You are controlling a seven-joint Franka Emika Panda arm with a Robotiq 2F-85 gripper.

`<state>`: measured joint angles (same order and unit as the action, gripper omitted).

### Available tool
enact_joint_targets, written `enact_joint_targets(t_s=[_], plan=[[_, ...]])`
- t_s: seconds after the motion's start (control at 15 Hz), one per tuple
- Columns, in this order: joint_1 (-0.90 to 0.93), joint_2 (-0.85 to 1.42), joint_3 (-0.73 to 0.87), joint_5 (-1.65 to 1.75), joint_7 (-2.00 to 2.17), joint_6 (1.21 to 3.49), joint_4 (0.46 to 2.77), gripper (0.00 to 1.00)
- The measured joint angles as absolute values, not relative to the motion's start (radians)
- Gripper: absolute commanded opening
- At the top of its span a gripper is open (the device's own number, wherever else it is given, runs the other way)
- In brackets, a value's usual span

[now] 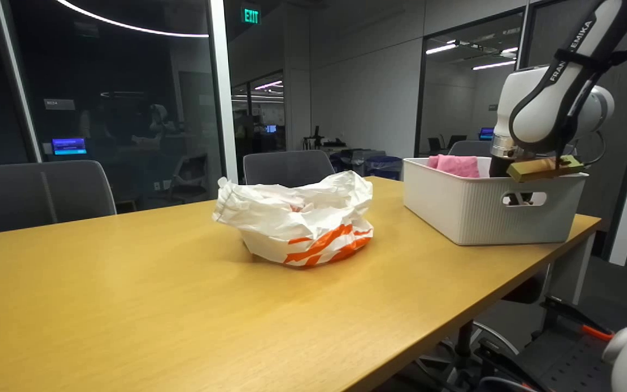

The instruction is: Put the plush toy and the pink shirt into the carrier bag

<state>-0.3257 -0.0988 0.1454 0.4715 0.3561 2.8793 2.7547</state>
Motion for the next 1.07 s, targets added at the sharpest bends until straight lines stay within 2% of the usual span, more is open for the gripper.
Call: enact_joint_targets(t_s=[0.4,1.07], plan=[[-0.34,-0.101,0.15,0.491,0.376,2.867,2.74,0.03],[-0.303,-0.24,0.141,0.437,0.292,2.658,2.62,0.05]])
